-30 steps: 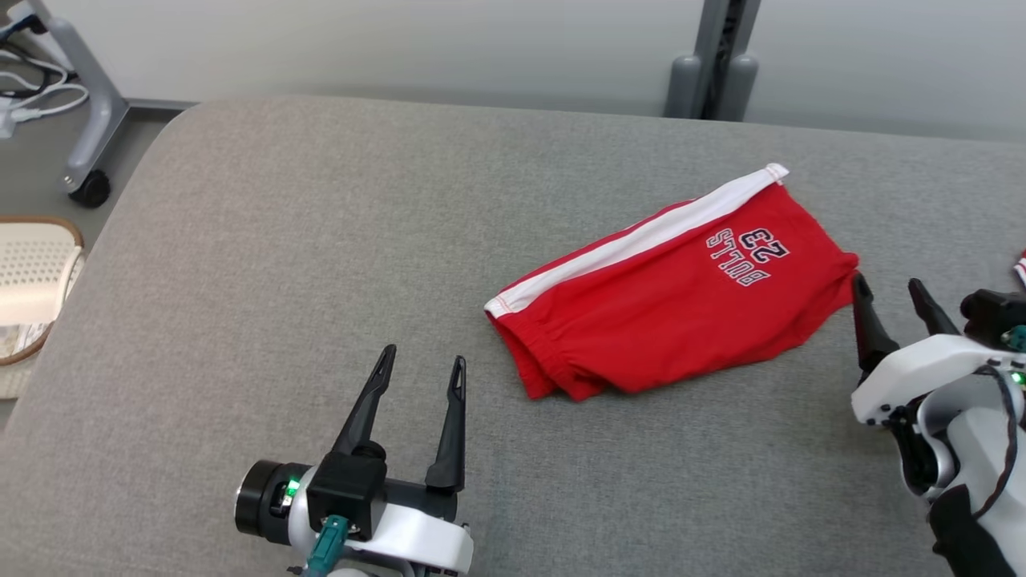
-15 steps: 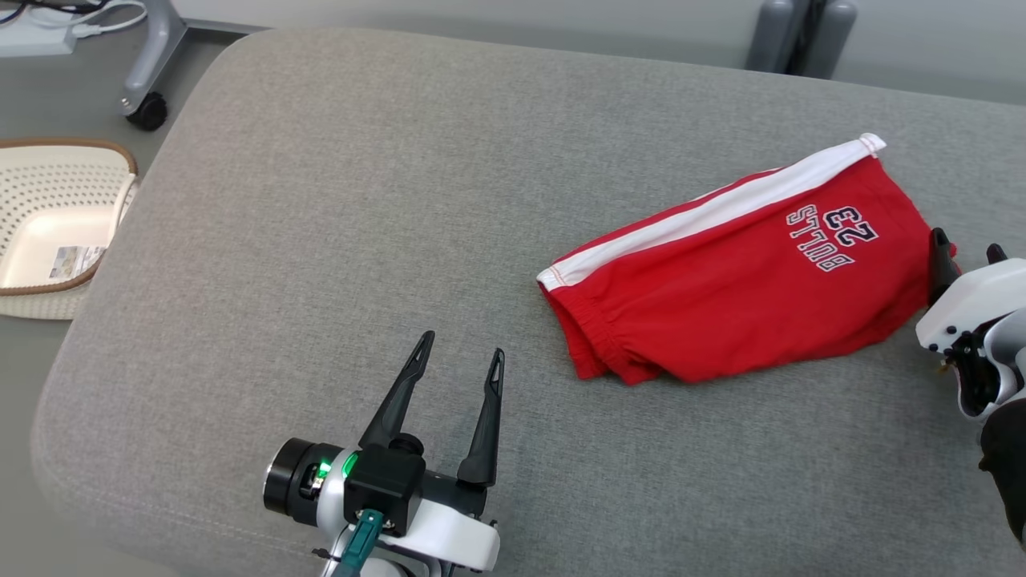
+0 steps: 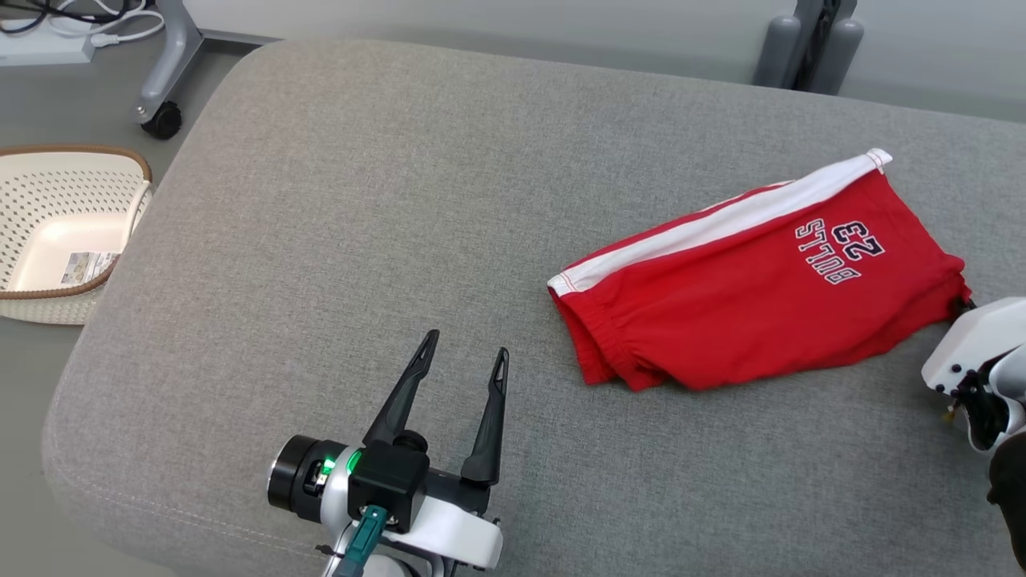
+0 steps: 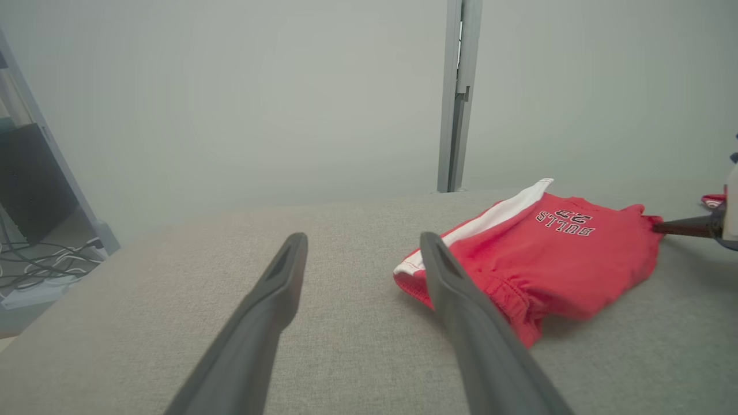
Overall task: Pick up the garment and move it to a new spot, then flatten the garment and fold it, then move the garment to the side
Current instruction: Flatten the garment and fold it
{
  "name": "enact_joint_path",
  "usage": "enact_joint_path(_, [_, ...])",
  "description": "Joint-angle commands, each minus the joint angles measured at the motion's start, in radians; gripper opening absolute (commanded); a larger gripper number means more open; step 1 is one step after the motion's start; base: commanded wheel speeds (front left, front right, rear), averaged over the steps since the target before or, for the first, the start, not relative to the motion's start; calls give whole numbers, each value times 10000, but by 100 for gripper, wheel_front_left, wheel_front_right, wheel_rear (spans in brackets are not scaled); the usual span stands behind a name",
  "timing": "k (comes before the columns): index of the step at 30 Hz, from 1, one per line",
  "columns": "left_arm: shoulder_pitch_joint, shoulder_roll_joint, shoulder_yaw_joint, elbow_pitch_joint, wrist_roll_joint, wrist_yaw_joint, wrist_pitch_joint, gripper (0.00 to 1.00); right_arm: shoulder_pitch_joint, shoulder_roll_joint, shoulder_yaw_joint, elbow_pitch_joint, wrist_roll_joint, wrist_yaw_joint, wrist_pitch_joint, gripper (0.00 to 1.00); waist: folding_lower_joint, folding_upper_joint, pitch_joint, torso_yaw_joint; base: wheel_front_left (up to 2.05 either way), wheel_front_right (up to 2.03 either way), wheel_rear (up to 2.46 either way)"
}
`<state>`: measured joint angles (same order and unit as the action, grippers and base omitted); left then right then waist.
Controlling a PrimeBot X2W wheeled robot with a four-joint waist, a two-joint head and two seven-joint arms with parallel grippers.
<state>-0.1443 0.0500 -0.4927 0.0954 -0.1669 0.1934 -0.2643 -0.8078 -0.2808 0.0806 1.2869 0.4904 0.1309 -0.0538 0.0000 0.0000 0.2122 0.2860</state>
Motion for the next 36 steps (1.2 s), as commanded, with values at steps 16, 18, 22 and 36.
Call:
enact_joint_path(16, [5,26,-120,-184,252,-157,-2,100,-208,29,-1683,23,-1732,1,-698,100,0,0,31,230,0,0,0])
enact_joint_path(18, [-59,27,-148,-210,242,-157,-2,100,-172,40,-1944,23,-1956,1,-588,100,0,0,126,300,0,0,0])
enact_joint_path(22, [-149,27,-179,-219,256,-137,-2,100,-192,38,-2442,20,-2457,1,-497,100,0,0,296,395,0,0,0])
enact_joint_path(36, [-212,26,-118,-95,220,-101,-2,100,-51,707,-3603,30,-3607,0,-500,0,0,0,160,48,0,0,0])
